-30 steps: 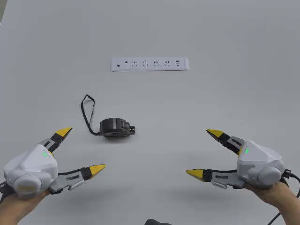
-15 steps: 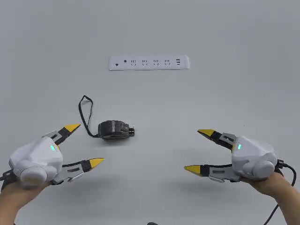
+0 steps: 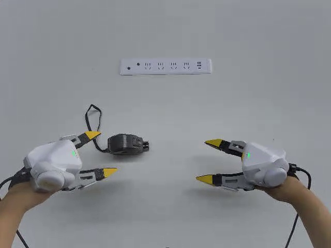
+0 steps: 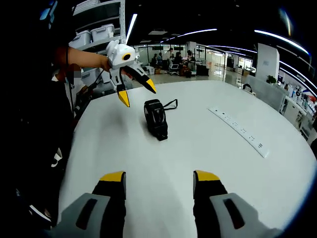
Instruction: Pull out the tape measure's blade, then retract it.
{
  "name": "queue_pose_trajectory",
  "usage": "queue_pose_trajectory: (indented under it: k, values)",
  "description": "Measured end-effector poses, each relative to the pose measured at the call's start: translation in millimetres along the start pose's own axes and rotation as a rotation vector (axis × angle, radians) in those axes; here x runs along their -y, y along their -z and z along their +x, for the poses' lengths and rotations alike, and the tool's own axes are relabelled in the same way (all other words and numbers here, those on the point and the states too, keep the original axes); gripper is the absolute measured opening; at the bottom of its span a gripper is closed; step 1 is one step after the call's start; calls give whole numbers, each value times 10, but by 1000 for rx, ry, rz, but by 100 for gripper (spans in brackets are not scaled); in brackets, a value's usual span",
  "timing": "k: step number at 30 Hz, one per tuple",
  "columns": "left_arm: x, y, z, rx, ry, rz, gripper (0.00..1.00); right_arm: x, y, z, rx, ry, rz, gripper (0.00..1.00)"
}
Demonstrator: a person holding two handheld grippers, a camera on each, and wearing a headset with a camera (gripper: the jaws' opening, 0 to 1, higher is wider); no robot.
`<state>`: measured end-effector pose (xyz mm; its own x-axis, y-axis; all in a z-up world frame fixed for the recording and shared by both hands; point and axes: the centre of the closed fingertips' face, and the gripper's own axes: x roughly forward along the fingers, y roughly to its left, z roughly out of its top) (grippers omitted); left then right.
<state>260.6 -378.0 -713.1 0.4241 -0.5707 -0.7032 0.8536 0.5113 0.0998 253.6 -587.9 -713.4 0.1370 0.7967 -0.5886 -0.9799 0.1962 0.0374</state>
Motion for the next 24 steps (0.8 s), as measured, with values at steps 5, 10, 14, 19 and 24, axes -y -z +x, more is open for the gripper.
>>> queue_pose_trajectory:
  k: [5, 10, 14, 19, 24]
  values:
    - [-57, -1, 113, -19, 32, 28, 53, 19, 2, 140, -2, -33, -12, 52]
    - [-101, -34, 200, -26, 63, 60, 49, 57, 5, 275, 1, -56, -27, 48]
    - [-114, -80, 274, -28, 95, 88, 47, 112, -14, 404, 8, -68, -41, 46]
    - [-123, -105, 370, -36, 129, 119, 45, 178, -70, 560, 20, -91, -52, 43]
    - [-83, -121, 440, -51, 174, 152, 42, 240, -87, 717, 23, -115, -65, 39]
